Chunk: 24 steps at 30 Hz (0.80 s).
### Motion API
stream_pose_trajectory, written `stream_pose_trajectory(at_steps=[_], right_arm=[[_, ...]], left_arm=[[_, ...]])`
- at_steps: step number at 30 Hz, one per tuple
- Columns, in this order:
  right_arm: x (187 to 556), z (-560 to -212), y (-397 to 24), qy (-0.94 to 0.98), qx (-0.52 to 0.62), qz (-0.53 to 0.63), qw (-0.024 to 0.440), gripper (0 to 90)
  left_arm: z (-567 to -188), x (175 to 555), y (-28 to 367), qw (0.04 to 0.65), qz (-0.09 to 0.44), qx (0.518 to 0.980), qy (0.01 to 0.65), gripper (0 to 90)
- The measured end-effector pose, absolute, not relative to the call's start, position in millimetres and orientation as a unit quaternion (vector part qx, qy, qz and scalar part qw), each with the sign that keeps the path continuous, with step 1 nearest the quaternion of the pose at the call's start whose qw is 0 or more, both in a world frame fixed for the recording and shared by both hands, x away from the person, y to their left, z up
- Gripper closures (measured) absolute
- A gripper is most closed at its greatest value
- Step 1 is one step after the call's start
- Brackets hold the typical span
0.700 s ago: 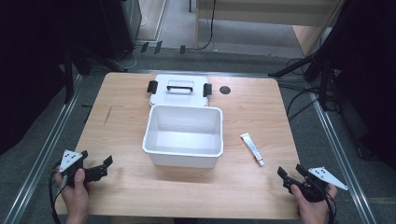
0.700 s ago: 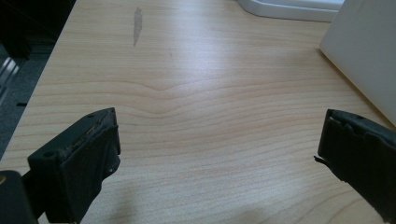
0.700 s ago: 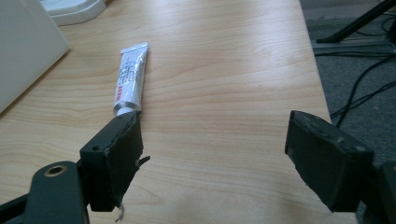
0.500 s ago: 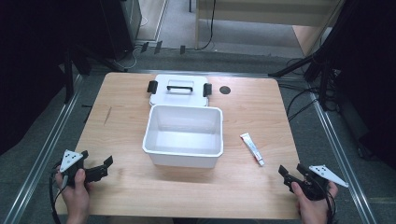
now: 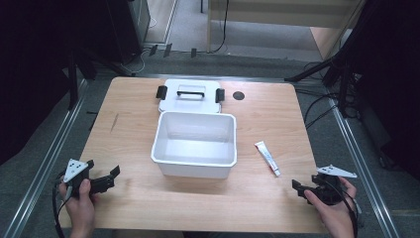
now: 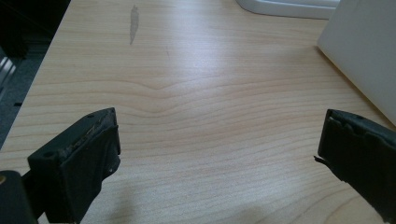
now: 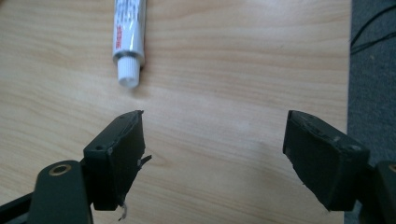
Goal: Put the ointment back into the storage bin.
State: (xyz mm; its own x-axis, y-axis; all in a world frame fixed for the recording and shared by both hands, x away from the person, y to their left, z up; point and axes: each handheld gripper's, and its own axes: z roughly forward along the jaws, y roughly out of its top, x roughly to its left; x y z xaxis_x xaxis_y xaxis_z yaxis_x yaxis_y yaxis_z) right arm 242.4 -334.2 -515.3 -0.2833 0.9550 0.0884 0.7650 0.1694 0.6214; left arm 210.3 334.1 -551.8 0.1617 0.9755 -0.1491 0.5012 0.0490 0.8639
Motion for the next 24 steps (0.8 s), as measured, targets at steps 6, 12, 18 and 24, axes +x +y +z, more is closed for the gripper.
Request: stream_pose_trajectory(at_steps=[6, 12, 18, 24], right_arm=[[257.4, -511.6, -318.9, 0.784, 0.574, 0.204, 0.12, 19.1], [267.6, -508.1, -306.3, 0.815, 0.556, 0.137, 0.085, 17.2], [278.1, -504.4, -295.9, 0.835, 0.541, 0.075, 0.071, 15.9], [287.9, -502.8, -286.5, 0.852, 0.521, 0.024, 0.052, 14.1]], left_arm=[[-551.8, 211.0, 334.1, 0.425, 0.276, 0.632, 0.587, 0.0], [-551.9, 211.2, 333.4, 0.424, 0.278, 0.633, 0.585, 0.0], [-551.8, 211.2, 333.5, 0.422, 0.278, 0.633, 0.586, 0.0], [-551.9, 211.2, 333.6, 0.423, 0.278, 0.632, 0.586, 0.0]])
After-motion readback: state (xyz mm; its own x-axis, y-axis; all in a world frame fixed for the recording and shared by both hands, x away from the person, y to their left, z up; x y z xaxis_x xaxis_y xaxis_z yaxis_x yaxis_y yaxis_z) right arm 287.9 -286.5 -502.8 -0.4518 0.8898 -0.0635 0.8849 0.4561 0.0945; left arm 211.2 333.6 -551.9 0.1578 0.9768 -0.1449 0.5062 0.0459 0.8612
